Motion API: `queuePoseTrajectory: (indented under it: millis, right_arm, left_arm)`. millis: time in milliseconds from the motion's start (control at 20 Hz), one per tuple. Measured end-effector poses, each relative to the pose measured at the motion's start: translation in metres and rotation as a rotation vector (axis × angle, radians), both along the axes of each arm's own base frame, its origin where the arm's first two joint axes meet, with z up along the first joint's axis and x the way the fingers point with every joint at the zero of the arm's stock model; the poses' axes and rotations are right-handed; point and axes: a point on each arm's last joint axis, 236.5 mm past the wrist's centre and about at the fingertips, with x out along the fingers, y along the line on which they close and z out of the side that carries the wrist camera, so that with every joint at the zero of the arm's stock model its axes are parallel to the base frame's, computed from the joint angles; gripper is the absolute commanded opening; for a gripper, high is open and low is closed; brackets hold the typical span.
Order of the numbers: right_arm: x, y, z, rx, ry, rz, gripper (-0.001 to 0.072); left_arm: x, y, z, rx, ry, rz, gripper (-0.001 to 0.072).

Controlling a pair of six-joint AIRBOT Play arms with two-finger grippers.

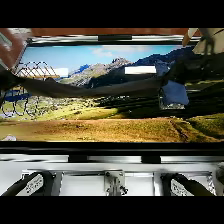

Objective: Fold the shirts.

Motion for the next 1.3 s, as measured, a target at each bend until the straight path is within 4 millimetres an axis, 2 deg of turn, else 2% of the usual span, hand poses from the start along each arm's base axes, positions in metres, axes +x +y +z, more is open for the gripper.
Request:
queuePoseTrajectory:
  millis: [150,250,350,450,550,650,750,950,1050,1150,1200,1300]
  right_arm:
    - [-0.032,0.0,0.075,-0.051,-0.208,0.005,0.0076]
    - [-0.053,-0.007,0.127,-0.114,-0.377,-0.016,0.0076]
    - [-0.075,-0.022,0.179,-0.194,-0.553,-0.076,0.0076]
    - [-0.099,-0.04,0.231,-0.268,-0.72,-0.156,0.0076]
    - [-0.124,-0.054,0.272,-0.326,-0.854,-0.229,0.0076]
    - [-0.146,-0.063,0.303,-0.361,-0.954,-0.281,0.0076]
    - [-0.16,-0.068,0.321,-0.38,-1.013,-0.313,0.0076]
    - [-0.172,-0.072,0.331,-0.399,-1.043,-0.335,0.0076]
    - [-0.171,-0.073,0.323,-0.405,-1.008,-0.33,0.0076]
    - [-0.161,-0.076,0.305,-0.426,-0.932,-0.318,0.0076]
    - [-0.154,-0.078,0.293,-0.433,-0.884,-0.313,0.0076]
    - [-0.13,-0.082,0.258,-0.438,-0.741,-0.293,0.0076]
  left_arm:
    - [-0.023,-0.009,0.096,0.074,-0.226,0.011,0.0042]
    - [-0.049,-0.016,0.173,0.131,-0.431,0.034,0.0042]
    - [-0.085,-0.024,0.252,0.182,-0.669,0.08,0.0043]
    - [-0.13,-0.029,0.321,0.23,-0.896,0.14,0.0042]
    - [-0.172,-0.034,0.363,0.275,-1.047,0.184,0.0043]
    - [-0.202,-0.038,0.383,0.315,-1.124,0.211,0.0043]
    - [-0.222,-0.043,0.391,0.329,-1.162,0.223,0.0042]
    - [-0.244,-0.048,0.398,0.323,-1.192,0.238,0.0043]
    - [-0.242,-0.047,0.389,0.336,-1.153,0.24,0.0042]
    - [-0.23,-0.043,0.373,0.342,-1.081,0.231,0.0042]
    - [-0.218,-0.04,0.36,0.339,-1.027,0.223,0.0043]
    - [-0.187,-0.031,0.327,0.327,-0.894,0.203,0.0043]
